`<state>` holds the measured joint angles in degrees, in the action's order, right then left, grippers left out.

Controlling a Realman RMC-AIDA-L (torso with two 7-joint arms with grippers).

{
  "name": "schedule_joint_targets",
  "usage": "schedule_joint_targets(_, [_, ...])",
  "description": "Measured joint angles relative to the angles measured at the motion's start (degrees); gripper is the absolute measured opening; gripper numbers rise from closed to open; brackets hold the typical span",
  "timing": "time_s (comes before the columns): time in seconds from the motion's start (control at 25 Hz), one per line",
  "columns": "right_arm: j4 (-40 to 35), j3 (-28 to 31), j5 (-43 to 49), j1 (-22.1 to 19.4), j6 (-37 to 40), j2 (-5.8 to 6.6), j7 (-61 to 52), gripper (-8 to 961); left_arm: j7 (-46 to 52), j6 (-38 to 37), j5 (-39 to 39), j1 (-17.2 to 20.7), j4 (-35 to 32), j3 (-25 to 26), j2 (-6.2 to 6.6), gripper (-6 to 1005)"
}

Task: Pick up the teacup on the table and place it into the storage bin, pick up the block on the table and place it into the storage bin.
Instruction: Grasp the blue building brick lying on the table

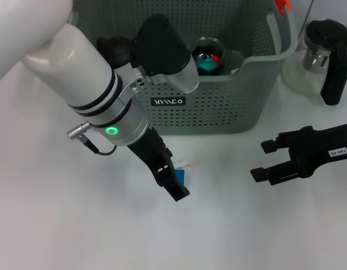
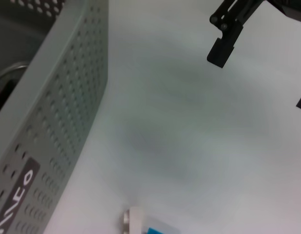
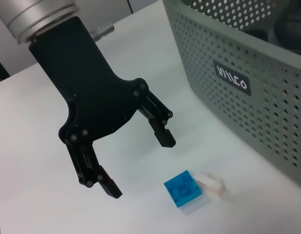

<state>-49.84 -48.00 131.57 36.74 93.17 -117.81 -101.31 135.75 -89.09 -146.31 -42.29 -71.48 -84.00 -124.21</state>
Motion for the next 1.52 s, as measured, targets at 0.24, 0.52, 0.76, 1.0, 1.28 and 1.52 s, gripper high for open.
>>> schedule_joint_targets(0.24, [0.0, -0.8, 0.0, 0.7, 0.2, 0.41, 0.0, 915, 3.8, 1.0, -0.7, -0.4, 1.4, 0.4, -0.17, 950])
schedule_joint_targets(0.52, [0.0, -2.0, 0.1, 1.7, 0.2, 0.56, 0.0, 916, 18.4, 3.3, -0.7, -0.4, 2.5, 0.6, -0.10, 951])
schedule_joint_targets(0.76, [-0.6, -4.7, 0.2, 1.9, -0.1, 0.56, 0.6, 915, 27.7, 3.3, -0.7, -1.9, 5.5, 1.4, -0.02, 951])
schedule_joint_targets(1.0, [-0.7, -6.1, 2.1, 3.2, -0.1, 0.67, 2.4, 915, 33.9, 2.6, -0.7, -4.6, 11.7, 4.1, 0.00, 951])
schedule_joint_targets(1.28, [-0.6, -6.7, 6.8, 5.9, -0.4, 0.57, 3.7, 915, 34.7, 4.7, -0.7, -6.9, 16.9, 6.4, -0.20, 950])
schedule_joint_targets(1.52, [-0.6, -6.9, 8.2, 6.8, 0.1, 0.30, 3.8, 915, 34.8, 7.5, -0.4, -7.8, 18.8, 6.8, -0.18, 950])
